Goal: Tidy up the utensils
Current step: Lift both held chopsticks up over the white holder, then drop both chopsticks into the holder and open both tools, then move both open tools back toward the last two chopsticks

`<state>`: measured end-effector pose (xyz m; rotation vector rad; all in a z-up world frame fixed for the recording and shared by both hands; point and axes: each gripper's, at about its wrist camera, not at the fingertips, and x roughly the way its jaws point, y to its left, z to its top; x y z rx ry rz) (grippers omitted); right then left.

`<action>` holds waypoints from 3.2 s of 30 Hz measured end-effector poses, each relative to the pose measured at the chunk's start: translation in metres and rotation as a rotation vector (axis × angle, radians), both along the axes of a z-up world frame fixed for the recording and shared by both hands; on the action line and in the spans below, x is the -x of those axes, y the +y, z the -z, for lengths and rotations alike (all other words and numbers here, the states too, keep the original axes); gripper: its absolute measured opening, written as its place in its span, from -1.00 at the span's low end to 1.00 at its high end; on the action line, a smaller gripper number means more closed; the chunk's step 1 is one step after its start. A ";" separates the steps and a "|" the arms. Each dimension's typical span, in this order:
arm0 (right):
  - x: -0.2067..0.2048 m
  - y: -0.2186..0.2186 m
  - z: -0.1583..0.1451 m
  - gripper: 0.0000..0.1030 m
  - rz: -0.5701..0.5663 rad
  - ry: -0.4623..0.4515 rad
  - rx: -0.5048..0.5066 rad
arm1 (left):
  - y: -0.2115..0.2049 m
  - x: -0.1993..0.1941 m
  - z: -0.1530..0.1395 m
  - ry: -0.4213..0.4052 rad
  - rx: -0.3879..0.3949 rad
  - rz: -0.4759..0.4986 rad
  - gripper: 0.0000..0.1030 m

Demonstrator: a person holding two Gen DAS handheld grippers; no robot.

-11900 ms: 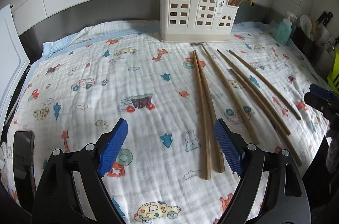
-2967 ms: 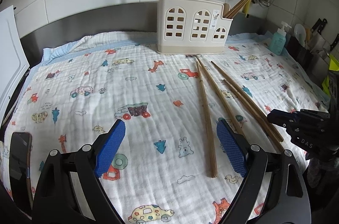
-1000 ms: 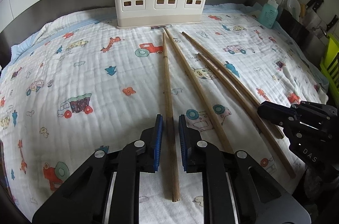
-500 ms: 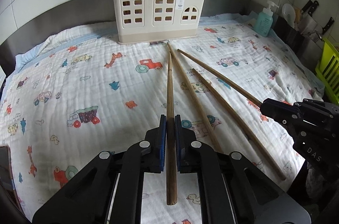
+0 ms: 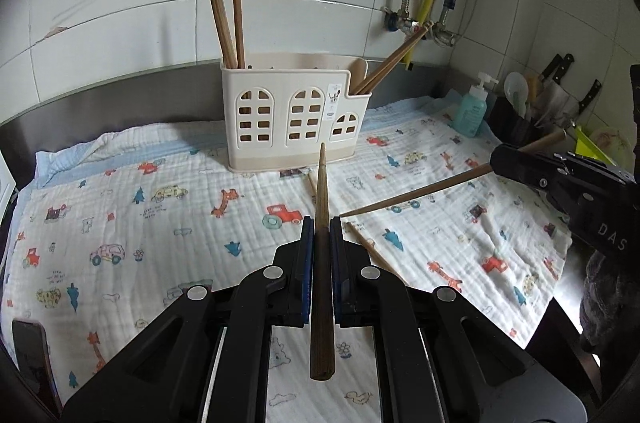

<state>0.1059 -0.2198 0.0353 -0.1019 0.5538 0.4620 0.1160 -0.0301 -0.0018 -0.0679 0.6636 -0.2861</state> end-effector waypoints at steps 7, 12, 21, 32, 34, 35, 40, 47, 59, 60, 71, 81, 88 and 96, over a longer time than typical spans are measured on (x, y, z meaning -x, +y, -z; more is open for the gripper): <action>-0.017 -0.003 -0.057 -0.88 -0.034 -0.067 -0.021 | 0.006 -0.011 -0.033 -0.048 -0.022 0.021 -0.88; -0.030 -0.004 -0.093 -0.88 -0.045 -0.115 -0.018 | 0.006 -0.017 -0.057 -0.080 -0.043 0.039 -0.89; -0.058 -0.002 -0.131 -0.88 -0.046 -0.145 0.014 | 0.007 -0.036 -0.100 -0.140 -0.043 0.053 -0.89; -0.113 0.000 -0.127 -0.88 -0.005 -0.066 0.066 | 0.008 -0.088 -0.172 -0.322 -0.020 -0.046 -0.89; -0.122 0.001 -0.122 -0.88 -0.002 -0.051 0.072 | 0.008 -0.101 -0.177 -0.348 -0.031 -0.079 -0.89; -0.126 0.001 -0.119 -0.88 -0.007 -0.038 0.067 | 0.008 -0.106 -0.178 -0.358 -0.039 -0.093 -0.89; -0.139 0.004 -0.106 -0.88 -0.012 -0.008 0.064 | 0.006 -0.135 -0.167 -0.357 -0.069 -0.147 -0.89; -0.153 0.009 -0.084 -0.88 -0.014 0.042 0.073 | 0.010 -0.161 -0.133 -0.261 -0.069 -0.157 -0.89; -0.152 0.013 -0.074 -0.58 0.014 0.023 0.073 | 0.010 -0.157 -0.129 -0.243 -0.053 -0.119 -0.82; -0.149 0.011 -0.077 -0.52 0.020 0.010 0.070 | 0.010 -0.154 -0.131 -0.248 -0.051 -0.118 -0.82; -0.074 -0.001 -0.073 -0.38 0.015 -0.070 0.051 | 0.008 -0.084 -0.143 -0.323 -0.036 -0.064 -0.12; -0.007 -0.007 -0.007 -0.35 0.008 0.015 0.054 | 0.010 -0.015 -0.109 -0.298 -0.038 -0.060 -0.06; 0.024 -0.008 0.049 -0.35 0.025 0.118 0.048 | 0.019 0.011 -0.066 -0.220 -0.025 -0.093 -0.05; 0.038 -0.002 0.093 -0.35 0.061 0.202 0.045 | 0.036 0.026 -0.028 -0.137 0.002 -0.154 0.11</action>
